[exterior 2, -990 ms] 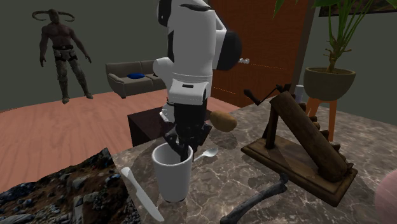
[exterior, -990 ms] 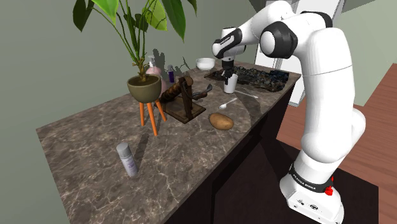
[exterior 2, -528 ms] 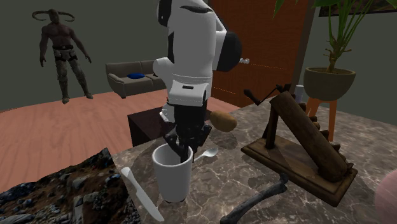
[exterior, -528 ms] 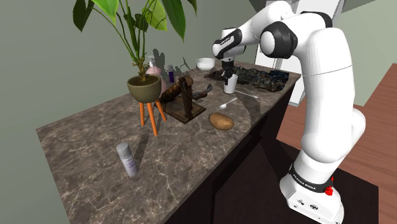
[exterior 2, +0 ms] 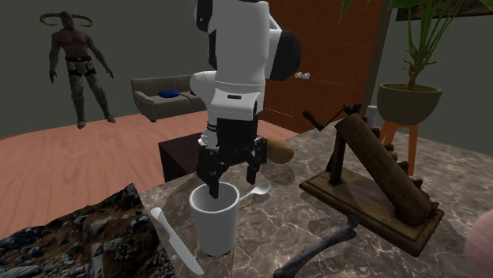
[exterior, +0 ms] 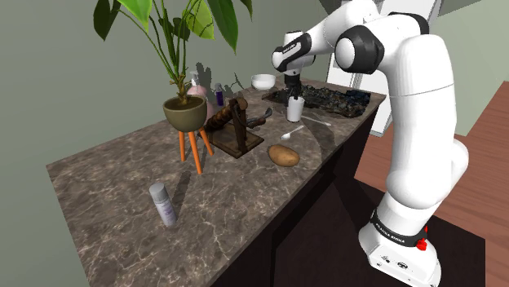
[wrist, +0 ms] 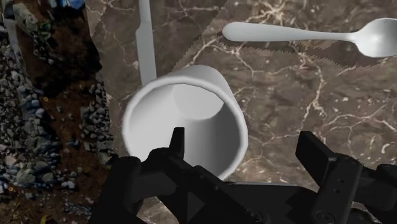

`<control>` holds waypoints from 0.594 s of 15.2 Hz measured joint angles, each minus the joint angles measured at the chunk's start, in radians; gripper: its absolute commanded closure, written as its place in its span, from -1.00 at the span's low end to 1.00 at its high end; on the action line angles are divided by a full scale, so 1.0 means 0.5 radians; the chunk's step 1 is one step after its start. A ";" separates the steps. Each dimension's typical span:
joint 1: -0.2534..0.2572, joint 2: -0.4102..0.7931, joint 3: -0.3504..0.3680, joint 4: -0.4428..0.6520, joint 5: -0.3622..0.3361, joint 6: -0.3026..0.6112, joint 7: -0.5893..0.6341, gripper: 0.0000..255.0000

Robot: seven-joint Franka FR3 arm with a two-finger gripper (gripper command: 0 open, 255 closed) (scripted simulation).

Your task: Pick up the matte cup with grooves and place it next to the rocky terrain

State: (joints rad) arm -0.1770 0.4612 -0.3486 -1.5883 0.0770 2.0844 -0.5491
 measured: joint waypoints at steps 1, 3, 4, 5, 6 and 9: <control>0.009 -0.020 -0.002 0.039 -0.009 -0.057 0.013 -1.00; 0.011 -0.044 -0.006 0.081 -0.017 -0.121 0.015 -1.00; 0.012 -0.053 -0.008 0.079 -0.019 -0.129 0.014 -1.00; 0.011 -0.057 -0.009 0.080 -0.020 -0.134 0.013 -1.00; 0.011 -0.058 -0.009 0.080 -0.021 -0.135 0.013 -1.00; 0.011 -0.060 -0.009 0.079 -0.021 -0.137 0.012 -1.00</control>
